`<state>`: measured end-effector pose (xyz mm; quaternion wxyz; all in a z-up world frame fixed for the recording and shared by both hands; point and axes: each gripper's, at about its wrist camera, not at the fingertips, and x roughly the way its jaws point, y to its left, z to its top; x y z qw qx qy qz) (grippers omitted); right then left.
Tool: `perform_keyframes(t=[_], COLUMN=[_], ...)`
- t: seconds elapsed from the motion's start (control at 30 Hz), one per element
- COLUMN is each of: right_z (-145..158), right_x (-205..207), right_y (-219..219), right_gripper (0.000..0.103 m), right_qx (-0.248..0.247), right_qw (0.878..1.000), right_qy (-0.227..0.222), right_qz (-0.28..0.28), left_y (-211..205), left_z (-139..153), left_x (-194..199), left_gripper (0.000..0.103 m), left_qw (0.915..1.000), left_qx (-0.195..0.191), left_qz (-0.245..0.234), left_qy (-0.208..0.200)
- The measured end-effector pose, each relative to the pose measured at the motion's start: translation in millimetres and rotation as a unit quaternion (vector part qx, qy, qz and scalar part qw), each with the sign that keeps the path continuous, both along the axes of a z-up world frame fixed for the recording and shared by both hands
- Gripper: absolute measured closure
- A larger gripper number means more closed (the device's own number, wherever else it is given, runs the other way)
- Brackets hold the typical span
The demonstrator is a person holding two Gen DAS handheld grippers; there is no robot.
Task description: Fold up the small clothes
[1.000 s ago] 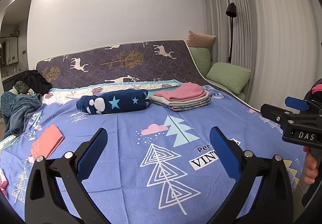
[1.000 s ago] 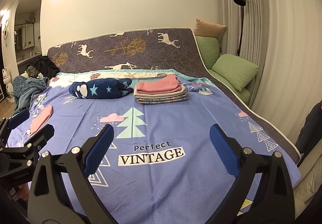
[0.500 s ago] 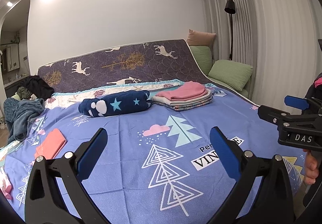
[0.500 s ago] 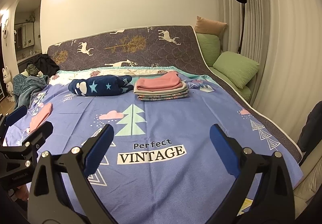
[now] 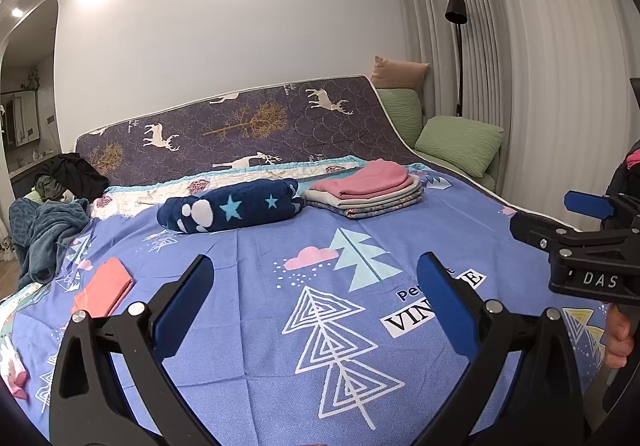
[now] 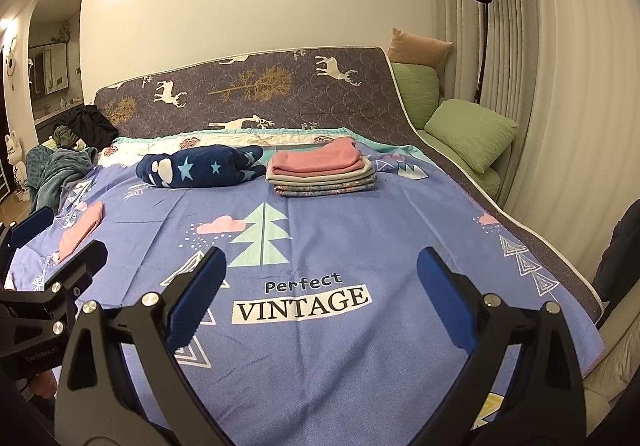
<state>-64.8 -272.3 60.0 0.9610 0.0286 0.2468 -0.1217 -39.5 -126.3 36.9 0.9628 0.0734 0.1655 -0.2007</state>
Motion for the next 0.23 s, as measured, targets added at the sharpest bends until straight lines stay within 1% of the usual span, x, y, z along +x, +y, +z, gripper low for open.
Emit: perform_keyframes(t=[0.23], right_z=[-0.9], right_x=[0.0], right_y=[1.8], right_gripper=[0.005], right_qx=[0.000], right_qw=[1.000], right_qy=[0.001], right_qz=[0.001], left_y=[1.5], left_z=[1.6], left_x=[-1.6], left_gripper=[0.002], left_qw=[1.0000], left_qx=[0.000], left_qz=[0.001], left_qy=[-0.003])
